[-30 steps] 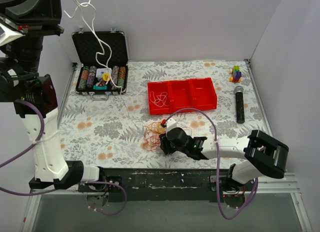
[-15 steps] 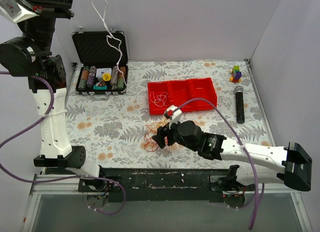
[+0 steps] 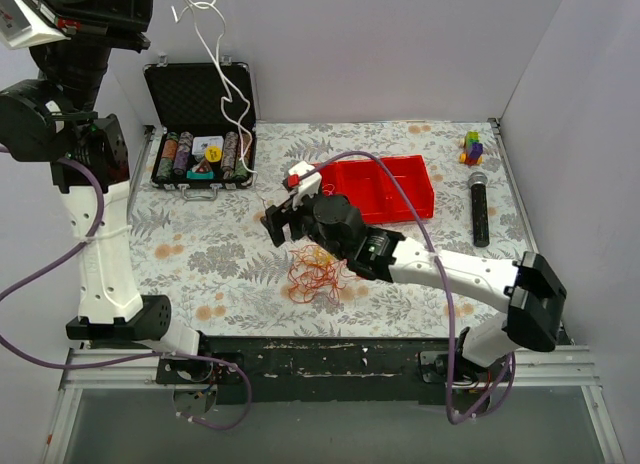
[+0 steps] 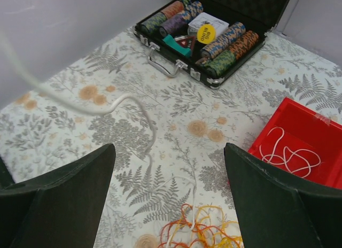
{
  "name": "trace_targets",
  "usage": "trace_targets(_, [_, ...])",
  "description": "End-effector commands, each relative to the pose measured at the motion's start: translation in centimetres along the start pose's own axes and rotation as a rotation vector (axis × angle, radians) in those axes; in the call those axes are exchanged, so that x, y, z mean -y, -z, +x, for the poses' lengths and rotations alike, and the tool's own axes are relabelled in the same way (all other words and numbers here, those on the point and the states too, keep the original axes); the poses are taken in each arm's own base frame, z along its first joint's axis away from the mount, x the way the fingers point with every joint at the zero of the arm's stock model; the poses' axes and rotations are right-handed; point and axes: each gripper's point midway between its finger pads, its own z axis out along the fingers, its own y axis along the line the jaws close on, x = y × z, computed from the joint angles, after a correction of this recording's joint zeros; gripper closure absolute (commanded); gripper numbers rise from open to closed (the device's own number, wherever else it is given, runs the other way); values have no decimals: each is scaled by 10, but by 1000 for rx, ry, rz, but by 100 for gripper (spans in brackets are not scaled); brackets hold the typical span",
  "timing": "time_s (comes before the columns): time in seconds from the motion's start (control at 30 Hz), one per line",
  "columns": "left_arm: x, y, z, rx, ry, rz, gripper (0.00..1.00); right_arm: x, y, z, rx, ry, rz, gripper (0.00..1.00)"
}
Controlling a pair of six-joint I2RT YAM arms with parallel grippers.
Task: Untangle the cables
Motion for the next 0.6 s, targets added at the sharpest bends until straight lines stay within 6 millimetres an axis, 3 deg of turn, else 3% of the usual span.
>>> trace_targets(0.0, [21, 2, -26, 18, -7, 37, 100, 3, -28, -40, 106, 62, 37, 9])
trace_targets(0.13, [27, 4, -28, 11, 2, 45, 100, 0, -46, -49, 134, 89, 42, 9])
trace_targets(0.17, [29, 5, -31, 14, 2, 47, 100, -5, -50, -55, 147, 86, 26, 13])
trace_targets(0.27, [29, 6, -35, 21, -6, 39, 100, -11, -60, -57, 150, 67, 9, 35])
trace_targets(0.33, [31, 7, -37, 24, -17, 38, 100, -11, -64, -57, 150, 45, 4, 56])
trace_targets(0.43, [29, 8, -38, 19, -38, 21, 100, -8, -64, -57, 144, 35, 20, 95])
trace_targets(0.57, [12, 14, -37, 25, -72, -80, 100, 4, -50, -80, 180, 68, 59, 99])
